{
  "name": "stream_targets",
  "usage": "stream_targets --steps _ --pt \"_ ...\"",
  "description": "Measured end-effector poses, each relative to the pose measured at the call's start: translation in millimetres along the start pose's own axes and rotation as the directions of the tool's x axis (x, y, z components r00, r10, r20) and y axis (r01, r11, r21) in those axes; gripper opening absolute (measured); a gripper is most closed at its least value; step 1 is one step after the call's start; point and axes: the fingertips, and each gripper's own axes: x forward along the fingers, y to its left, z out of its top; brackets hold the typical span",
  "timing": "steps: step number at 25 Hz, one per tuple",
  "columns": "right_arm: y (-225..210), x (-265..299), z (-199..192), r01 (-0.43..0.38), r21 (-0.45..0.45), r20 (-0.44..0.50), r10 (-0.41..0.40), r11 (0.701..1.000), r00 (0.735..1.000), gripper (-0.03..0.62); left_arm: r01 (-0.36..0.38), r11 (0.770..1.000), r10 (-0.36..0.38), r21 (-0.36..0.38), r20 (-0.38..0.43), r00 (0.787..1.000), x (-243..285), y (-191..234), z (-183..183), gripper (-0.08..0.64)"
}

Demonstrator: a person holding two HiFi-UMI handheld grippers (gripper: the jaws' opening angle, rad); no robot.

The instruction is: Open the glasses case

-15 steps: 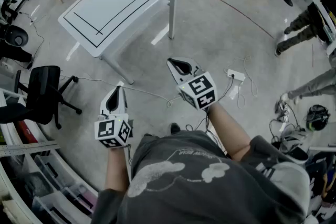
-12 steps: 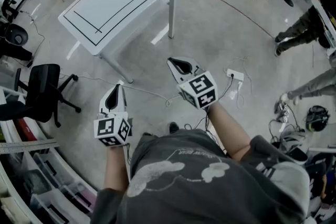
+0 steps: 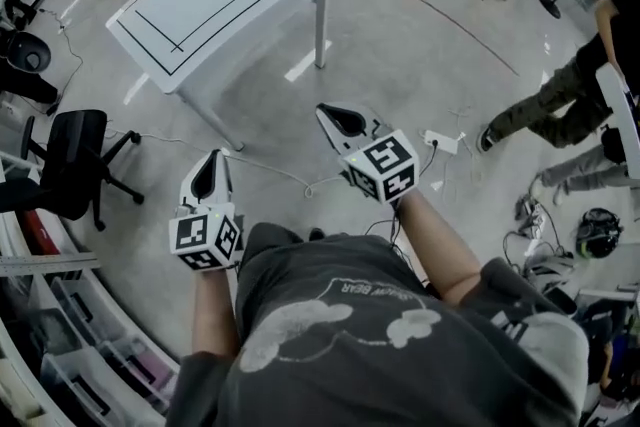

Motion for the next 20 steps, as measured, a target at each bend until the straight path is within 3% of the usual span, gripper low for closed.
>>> stream_targets --steps 6,11,20 --pt "-18.2 7.9 -5.5 0.008 0.043 0.011 -0.008 0.999 1.000 0.000 -0.029 0.999 0.028 -0.032 -0.027 0.999 12.5 15.1 -1.3 0.002" --pt "-46.7 28.1 -15.1 0.044 0.084 0.001 -0.044 0.996 0.999 0.000 -0.011 0.999 0.009 -0.036 -0.050 0.999 50.3 23.9 -1.7 0.002" --pt "-128.7 108.0 -13.9 0.112 0.081 -0.039 -0.109 0.990 0.993 0.000 0.064 0.998 -0.065 -0.029 -0.047 0.997 179.4 59.9 20.4 0.002"
